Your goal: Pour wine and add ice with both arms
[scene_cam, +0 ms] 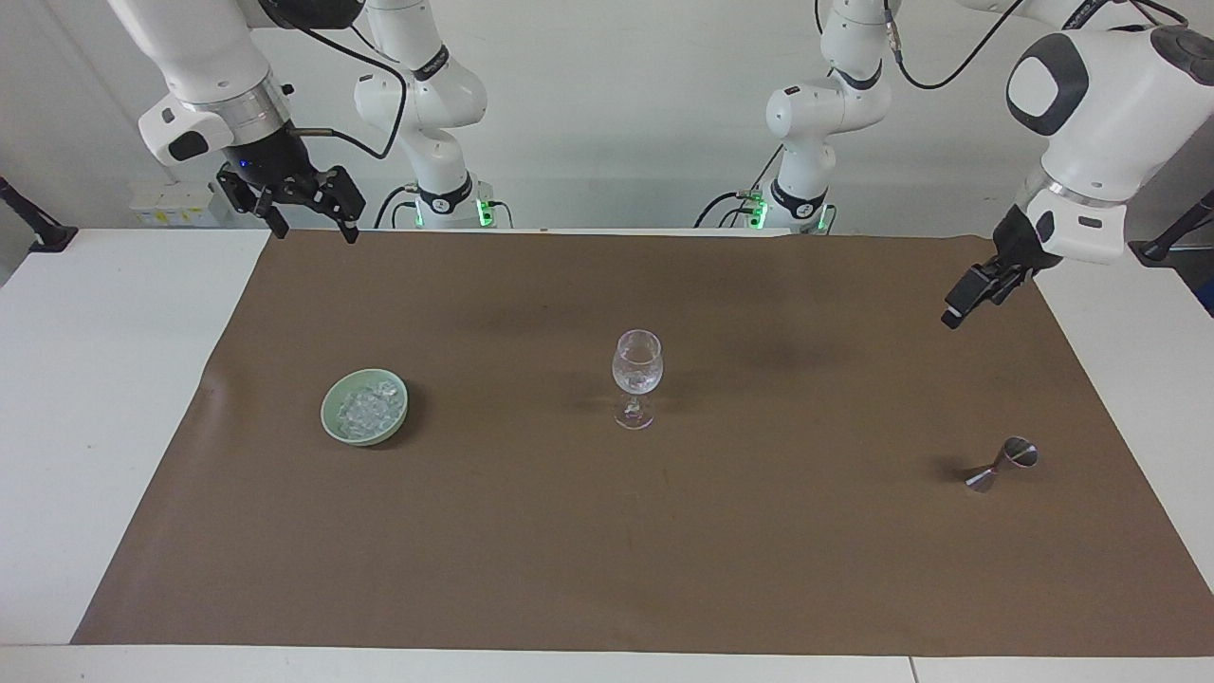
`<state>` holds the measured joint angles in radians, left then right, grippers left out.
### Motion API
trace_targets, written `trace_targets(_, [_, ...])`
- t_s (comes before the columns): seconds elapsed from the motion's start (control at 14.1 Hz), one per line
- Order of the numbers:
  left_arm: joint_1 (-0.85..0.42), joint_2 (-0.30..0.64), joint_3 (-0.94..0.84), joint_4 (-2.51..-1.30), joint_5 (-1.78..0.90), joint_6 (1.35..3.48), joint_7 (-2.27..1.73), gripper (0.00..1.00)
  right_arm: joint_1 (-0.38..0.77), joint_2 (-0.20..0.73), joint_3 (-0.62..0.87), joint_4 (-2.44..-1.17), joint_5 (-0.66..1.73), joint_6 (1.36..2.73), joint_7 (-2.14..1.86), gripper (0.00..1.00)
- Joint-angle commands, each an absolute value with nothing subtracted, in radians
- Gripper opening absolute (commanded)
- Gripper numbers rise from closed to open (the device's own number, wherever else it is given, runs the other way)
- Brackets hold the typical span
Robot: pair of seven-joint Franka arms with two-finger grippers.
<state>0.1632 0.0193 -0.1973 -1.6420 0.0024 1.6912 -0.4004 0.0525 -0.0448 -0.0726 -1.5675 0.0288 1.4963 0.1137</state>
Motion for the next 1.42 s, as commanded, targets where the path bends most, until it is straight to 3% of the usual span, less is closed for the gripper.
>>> trace_targets(0.0, [0.058,0.0,-0.187,-1.588,0.129,1.603,-0.35,1.0,0.048,-0.057,-0.072,-1.578,0.034,1.519,0.127,1.0])
trace_targets(0.43, [0.057,0.021,-0.189,-1.494,0.117,1.502,-0.307,1.0,0.028,-0.043,-0.071,-1.566,0.015,1.502,0.124,1.0])
trace_targets(1.35, [0.049,0.003,-0.115,-1.505,0.014,1.473,-0.176,1.0,0.032,-0.055,-0.064,-1.582,0.021,1.502,0.121,1.0])
